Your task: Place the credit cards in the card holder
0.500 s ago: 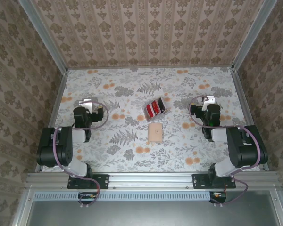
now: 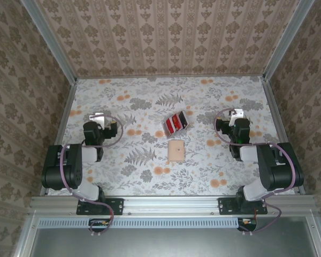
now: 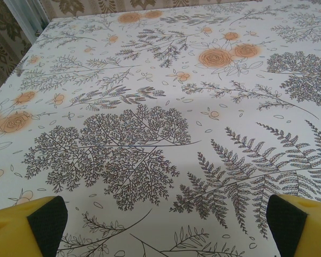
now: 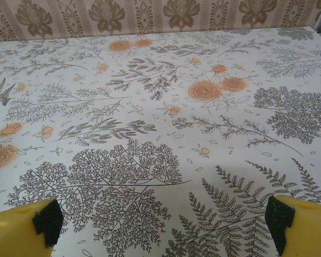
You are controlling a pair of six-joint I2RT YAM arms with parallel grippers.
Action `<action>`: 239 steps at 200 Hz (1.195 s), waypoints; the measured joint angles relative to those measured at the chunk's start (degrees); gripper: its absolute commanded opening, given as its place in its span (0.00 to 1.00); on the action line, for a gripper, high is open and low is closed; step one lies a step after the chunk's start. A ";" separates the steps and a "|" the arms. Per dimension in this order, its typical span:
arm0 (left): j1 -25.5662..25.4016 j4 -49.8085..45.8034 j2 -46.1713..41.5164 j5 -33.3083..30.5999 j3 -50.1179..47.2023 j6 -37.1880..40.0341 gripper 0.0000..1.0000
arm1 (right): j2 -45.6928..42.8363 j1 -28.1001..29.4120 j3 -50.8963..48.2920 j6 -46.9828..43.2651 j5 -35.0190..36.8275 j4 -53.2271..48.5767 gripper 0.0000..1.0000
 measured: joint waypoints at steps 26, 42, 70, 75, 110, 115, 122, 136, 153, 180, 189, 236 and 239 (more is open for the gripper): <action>0.00 0.00 0.00 0.00 0.00 0.00 1.00 | 0.02 0.00 0.00 0.00 0.00 0.00 1.00; 0.00 0.00 0.00 0.00 0.00 0.00 1.00 | 0.02 0.00 0.00 0.00 0.00 0.00 1.00; 0.00 0.00 0.00 0.00 0.00 0.00 1.00 | 0.02 0.00 0.00 0.00 0.00 0.00 1.00; 0.00 0.00 0.00 0.00 0.00 0.00 1.00 | 0.02 0.00 0.00 0.00 0.00 0.00 1.00; 0.00 0.00 0.00 0.00 0.00 0.00 1.00 | 0.02 0.00 0.00 -0.28 -0.85 -0.02 1.00; 0.00 0.00 0.00 0.00 0.00 0.00 1.00 | 0.02 0.00 0.00 -0.28 -0.92 -0.02 1.00; 0.00 0.00 0.00 0.00 0.00 0.00 1.00 | 0.02 0.00 0.00 -0.37 -1.11 -0.04 1.00; 0.00 0.00 0.00 0.00 0.00 0.00 1.00 | 0.02 0.00 0.00 -0.44 -1.31 -0.02 1.00; 0.00 0.00 0.00 0.00 0.00 0.00 1.00 | 0.02 0.00 0.00 -0.44 -1.49 -0.04 1.00; -0.04 -0.68 -0.04 0.00 0.33 0.02 1.00 | -0.09 0.09 0.00 -0.63 -1.55 -0.26 1.00; -0.20 -2.38 -0.42 -0.04 1.07 0.17 1.00 | -0.76 0.35 0.07 -0.98 -1.49 -1.55 1.00; -2.23 -19.52 -9.57 -3.32 8.48 -2.34 1.00 | -18.53 1.18 5.16 3.26 -1.05 -21.79 1.00; -2.19 -20.79 -10.12 -3.56 9.29 -2.82 1.00 | -19.65 1.18 5.79 3.89 -1.05 -23.02 1.00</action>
